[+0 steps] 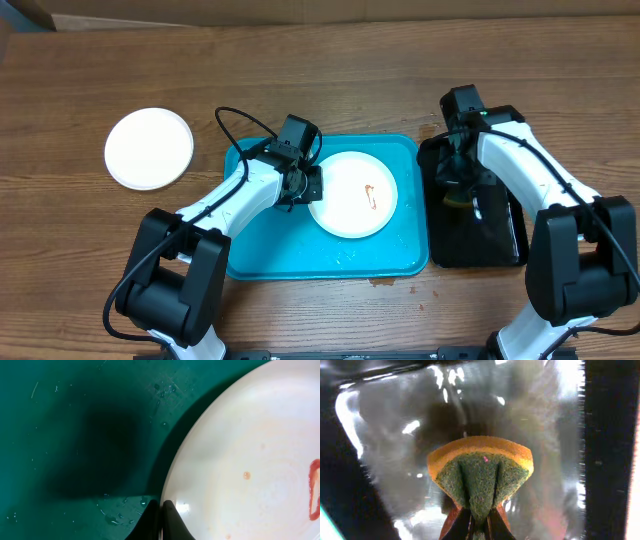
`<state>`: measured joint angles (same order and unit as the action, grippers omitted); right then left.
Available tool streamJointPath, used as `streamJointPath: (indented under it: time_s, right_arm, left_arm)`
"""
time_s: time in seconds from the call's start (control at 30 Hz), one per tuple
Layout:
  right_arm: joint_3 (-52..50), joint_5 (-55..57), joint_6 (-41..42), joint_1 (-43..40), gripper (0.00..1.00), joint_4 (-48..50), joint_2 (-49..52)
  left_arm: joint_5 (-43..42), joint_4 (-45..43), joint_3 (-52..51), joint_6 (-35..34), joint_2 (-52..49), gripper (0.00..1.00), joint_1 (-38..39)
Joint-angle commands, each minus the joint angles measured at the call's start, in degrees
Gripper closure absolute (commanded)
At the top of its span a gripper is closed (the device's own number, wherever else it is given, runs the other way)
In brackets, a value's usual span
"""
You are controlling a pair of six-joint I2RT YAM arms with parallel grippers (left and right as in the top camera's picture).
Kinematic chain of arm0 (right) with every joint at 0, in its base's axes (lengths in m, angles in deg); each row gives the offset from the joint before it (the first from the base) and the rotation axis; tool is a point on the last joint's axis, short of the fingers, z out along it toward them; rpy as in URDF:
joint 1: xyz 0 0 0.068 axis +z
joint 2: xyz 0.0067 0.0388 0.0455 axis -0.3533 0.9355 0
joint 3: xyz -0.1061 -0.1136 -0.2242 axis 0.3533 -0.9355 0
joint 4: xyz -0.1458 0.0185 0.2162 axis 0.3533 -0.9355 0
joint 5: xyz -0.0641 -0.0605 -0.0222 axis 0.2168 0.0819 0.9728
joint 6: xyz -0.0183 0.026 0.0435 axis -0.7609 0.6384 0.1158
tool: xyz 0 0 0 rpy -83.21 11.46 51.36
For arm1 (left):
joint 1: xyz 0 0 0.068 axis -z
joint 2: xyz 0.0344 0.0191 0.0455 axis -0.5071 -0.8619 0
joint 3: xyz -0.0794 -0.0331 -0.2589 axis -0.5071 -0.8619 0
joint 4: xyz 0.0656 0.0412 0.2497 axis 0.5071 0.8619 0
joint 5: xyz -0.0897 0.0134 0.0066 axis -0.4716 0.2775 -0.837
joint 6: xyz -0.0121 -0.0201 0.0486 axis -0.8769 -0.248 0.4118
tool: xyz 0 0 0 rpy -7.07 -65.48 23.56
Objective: Clean dirty plates on tray and stack at the side
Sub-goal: 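Rub the sponge around inside the black tray with right gripper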
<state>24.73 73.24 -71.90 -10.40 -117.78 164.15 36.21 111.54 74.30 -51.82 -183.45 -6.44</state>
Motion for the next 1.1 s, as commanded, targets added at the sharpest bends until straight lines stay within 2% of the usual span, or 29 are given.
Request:
streamJointPath:
  time_s: [0.0,0.1,0.27,0.43,0.53,0.6,0.7,0.83,1.07]
  right_arm:
    - [1.3,4.6,0.8,0.0,0.96,-0.3,-1.3]
    - [1.3,0.7,-1.8,0.0,0.96,-0.4,-1.3]
    - [0.3,-0.5,-1.2,0.0,0.96,-1.8,-1.3]
    - [-2.8,-0.5,-1.3,0.0,0.94,1.5,-1.3]
    - [-2.9,-0.5,-1.3,0.0,0.55,1.7,-1.3]
    - [-2.9,-0.5,-1.3,0.0,0.46,1.3,-1.3]
    - [-2.9,-1.9,-1.2,-0.1,0.45,-1.8,-1.3]
    - [-3.3,-10.5,-1.2,0.0,0.47,-3.5,-1.3]
    - [-7.1,-10.4,-1.2,0.0,0.48,-1.7,-1.3]
  left_arm:
    - [1.1,0.3,1.0,-0.4,1.7,0.96,0.0]
    - [1.1,0.2,1.0,-0.4,1.7,0.96,0.0]
    - [1.1,0.4,1.0,-0.4,1.7,0.96,0.0]
    - [1.1,0.4,1.0,-0.4,1.7,0.96,0.0]
    - [1.1,0.4,1.0,-0.4,1.7,0.96,0.0]
    - [1.1,0.4,1.0,-0.4,1.7,0.96,0.0]
    - [1.1,0.4,1.0,-0.4,1.7,0.96,0.0]
    - [1.1,0.4,1.0,-0.4,1.7,0.96,0.0]
    - [1.1,0.4,1.0,-0.4,1.7,0.95,0.0]
